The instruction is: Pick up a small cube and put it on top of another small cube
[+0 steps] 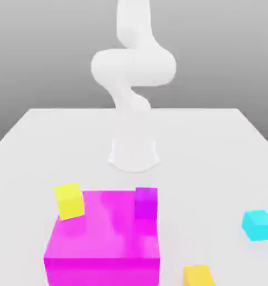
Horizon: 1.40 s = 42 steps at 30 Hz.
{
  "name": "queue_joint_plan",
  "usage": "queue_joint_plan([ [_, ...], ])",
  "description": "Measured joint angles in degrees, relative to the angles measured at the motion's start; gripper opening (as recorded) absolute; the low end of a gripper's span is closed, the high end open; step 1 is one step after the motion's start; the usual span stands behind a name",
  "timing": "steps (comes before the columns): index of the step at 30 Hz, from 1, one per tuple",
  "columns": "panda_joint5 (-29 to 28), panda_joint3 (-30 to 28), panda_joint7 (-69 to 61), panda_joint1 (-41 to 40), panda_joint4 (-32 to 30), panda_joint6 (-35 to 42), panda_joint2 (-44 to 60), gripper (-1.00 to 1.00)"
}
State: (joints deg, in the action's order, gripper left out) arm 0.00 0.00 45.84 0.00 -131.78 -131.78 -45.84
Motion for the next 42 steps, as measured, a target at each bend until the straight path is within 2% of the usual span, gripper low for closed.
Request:
queue_joint_plan([
  [1, 0.0, 0.0, 0.0, 0.0, 0.0, 0.0, 0.0, 0.00],
  [2, -2.4, 1.0, -2.4, -0.1, -0.2, -0.7, 3.4, 0.00],
  [7, -2.4, 1.0, -2.4, -0.1, -0.2, -0.7, 3.4, 0.00],
  [8, -4.3, 1.4, -5.2, 0.2, -0.8, -1.5, 6.5, 0.00],
  [10, -4.3, 1.4, -5.2, 0.2, -0.8, -1.5, 6.5, 0.00],
  [13, -9.1, 1.9, -13.5, 1.6, -2.4, -3.9, 15.6, 0.00],
  [17, -9.1, 1.9, -13.5, 1.6, -2.4, -3.9, 15.6, 0.00],
  [23, -11.8, 0.7, -29.7, 5.2, -4.9, -9.2, 29.4, 0.00],
  [24, -11.8, 0.7, -29.7, 5.2, -4.9, -9.2, 29.4, 0.00],
  [29, -9.7, 1.2, -50.1, 7.8, -5.3, -15.2, 44.7, 0.00],
  [35, -5.0, 8.5, -76.0, 5.1, -1.5, -20.4, 65.0, 0.00],
  [42, -4.1, 10.2, -79.6, 4.3, 0.2, -22.4, 71.9, 0.00],
])
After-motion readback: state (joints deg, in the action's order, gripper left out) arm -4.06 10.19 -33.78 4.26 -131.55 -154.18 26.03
